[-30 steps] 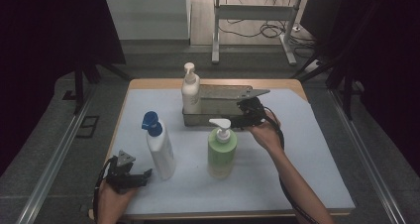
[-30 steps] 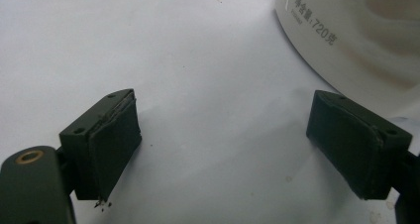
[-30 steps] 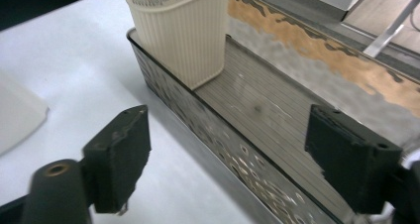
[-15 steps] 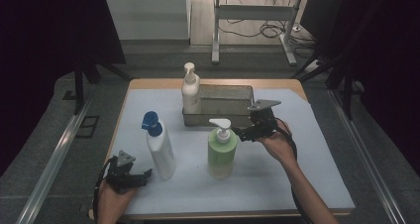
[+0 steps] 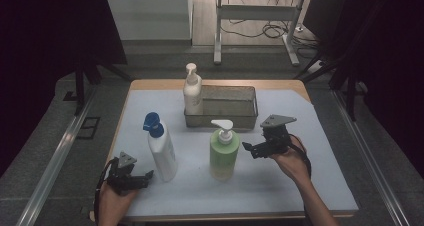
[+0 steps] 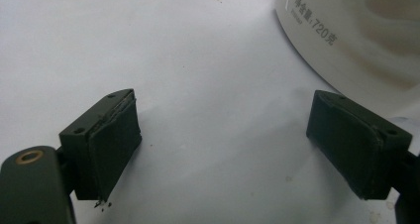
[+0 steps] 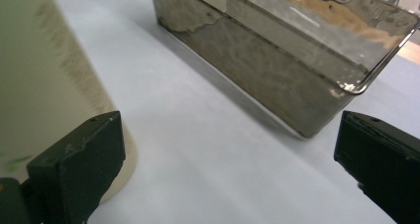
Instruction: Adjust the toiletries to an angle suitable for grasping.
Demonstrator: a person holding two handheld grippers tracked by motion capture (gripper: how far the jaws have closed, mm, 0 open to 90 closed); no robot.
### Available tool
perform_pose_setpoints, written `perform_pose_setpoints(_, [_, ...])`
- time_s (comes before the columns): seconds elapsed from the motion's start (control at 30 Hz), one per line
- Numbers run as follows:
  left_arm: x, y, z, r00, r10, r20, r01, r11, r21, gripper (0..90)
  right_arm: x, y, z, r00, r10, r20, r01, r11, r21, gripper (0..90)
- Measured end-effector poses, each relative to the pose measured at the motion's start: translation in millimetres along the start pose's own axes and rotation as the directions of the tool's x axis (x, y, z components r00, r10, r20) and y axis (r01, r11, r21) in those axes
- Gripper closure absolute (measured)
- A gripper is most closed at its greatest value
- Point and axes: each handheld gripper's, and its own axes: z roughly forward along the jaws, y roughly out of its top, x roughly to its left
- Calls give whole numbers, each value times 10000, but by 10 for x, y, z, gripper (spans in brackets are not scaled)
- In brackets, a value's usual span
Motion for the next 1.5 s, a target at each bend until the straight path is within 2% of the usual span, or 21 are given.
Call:
perform_pose_setpoints(0.17, [0,0,0,10000,10,-5,-10,10000,-2,128,33,-85,-64,9998,151,-144,-153,9998,-149,0])
perform_pose_setpoints(0.23, [0,0,-1,10000,14,-4,-14,10000,4,128,39,-172,-114,9984,436,-368,-444,9988,-224,0])
perform_pose_setpoints(0.5, [0,0,0,10000,1,-3,-1,10000,-6,128,50,-341,-185,9971,612,-442,-625,9976,-283,0])
perform_pose_setpoints(0.57, [0,0,-1,10000,7,-3,-7,10000,-2,128,91,-393,-190,9977,333,-593,-346,9992,-219,0])
perform_pose_setpoints(0.63, [0,-1,0,10000,6,-5,-6,10000,-4,128,131,-413,-189,9980,-162,-606,155,9998,-118,0])
perform_pose_setpoints(0.7, [0,0,-1,10000,7,-2,-7,10000,-1,128,167,-422,-185,9977,-369,-560,364,9993,-95,0])
perform_pose_setpoints(0.77, [0,-1,-1,10000,10,-5,-10,10000,-2,128,173,-421,-185,9971,-343,-674,337,9994,-89,0])
perform_pose_setpoints(0.9, [0,-1,-1,10000,8,-2,-8,10000,-4,128,200,-420,-172,9926,146,-1209,-164,9998,-135,0])
perform_pose_setpoints(1.0, [0,-1,-1,10000,7,-1,-7,10000,-5,128,252,-422,-144,9898,289,-1393,-301,9995,-70,0])
perform_pose_setpoints(1.07, [0,-1,-1,10000,12,-3,-12,10000,-5,129,297,-417,-124,9880,231,-1530,-230,9997,23,0])
perform_pose_setpoints(1.17, [0,-1,-1,10000,11,-4,-11,10000,-7,129,355,-395,-97,9816,443,-1857,-429,9990,119,0])
perform_pose_setpoints(1.2, [0,-1,-1,10000,11,-4,-11,10000,-7,129,355,-395,-97,9816,443,-1857,-429,9990,119,0])
perform_pose_setpoints(1.27, [0,-1,-1,10000,8,-1,-8,10000,-6,129,425,-372,-83,9784,163,-2059,-137,9998,138,0])
perform_pose_setpoints(1.5, [0,-1,-1,10000,7,-1,-7,10000,-6,129,552,-311,-66,9744,-84,-2247,129,9997,186,0])
